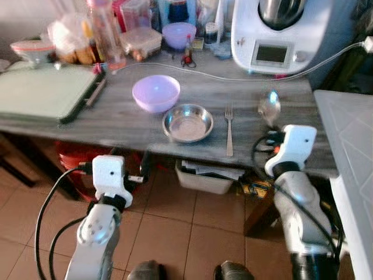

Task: Setting the table

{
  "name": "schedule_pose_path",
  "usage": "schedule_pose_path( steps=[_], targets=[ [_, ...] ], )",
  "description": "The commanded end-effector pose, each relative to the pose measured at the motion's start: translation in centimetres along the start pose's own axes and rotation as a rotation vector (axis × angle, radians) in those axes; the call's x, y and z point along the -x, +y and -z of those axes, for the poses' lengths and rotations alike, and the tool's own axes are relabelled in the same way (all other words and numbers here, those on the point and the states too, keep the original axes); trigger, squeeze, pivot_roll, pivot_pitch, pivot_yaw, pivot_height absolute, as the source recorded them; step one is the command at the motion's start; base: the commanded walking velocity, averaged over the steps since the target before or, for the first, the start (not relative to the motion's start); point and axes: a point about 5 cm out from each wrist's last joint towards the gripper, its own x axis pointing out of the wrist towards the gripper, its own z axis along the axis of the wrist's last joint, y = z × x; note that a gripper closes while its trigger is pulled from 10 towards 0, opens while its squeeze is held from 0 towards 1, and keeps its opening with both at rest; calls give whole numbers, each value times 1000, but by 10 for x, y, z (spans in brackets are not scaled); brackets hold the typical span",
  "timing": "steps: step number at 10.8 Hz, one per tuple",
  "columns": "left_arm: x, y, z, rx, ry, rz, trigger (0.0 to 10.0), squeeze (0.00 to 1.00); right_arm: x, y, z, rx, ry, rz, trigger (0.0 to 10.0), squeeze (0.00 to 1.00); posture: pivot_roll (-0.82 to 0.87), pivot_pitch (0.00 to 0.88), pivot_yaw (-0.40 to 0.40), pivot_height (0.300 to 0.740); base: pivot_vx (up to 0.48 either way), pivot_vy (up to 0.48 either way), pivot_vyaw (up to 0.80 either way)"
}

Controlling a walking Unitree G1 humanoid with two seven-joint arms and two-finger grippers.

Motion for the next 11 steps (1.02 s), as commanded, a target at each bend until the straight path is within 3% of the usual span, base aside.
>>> schedule_pose_path(
  steps=[1, 3, 6, 11],
  targets=[
    [2, -1, -4, 5, -3, 18, 10000, 0, -5, -5, -2, -23, 9, 23, 10000, 0, 7, 123, 59, 740, 0, 0, 0],
    [7, -2, -5, 3, 13, 29, 10000, 0, -14, -5, -4, -31, 23, 31, 10000, 0, 17, 153, 68, 740, 0, 0, 0],
    [16, 0, -6, -6, 39, 41, 10000, 0, -24, 7, -2, -79, 59, 10, 10000, 0, 42, 185, 82, 740, 0, 0, 0],
    [20, 1, -8, -10, 63, 52, 10000, 0, -35, 28, 1, -167, 111, -18, 10000, 0, 59, 200, 92, 740, 0, 0, 0]
  ],
)
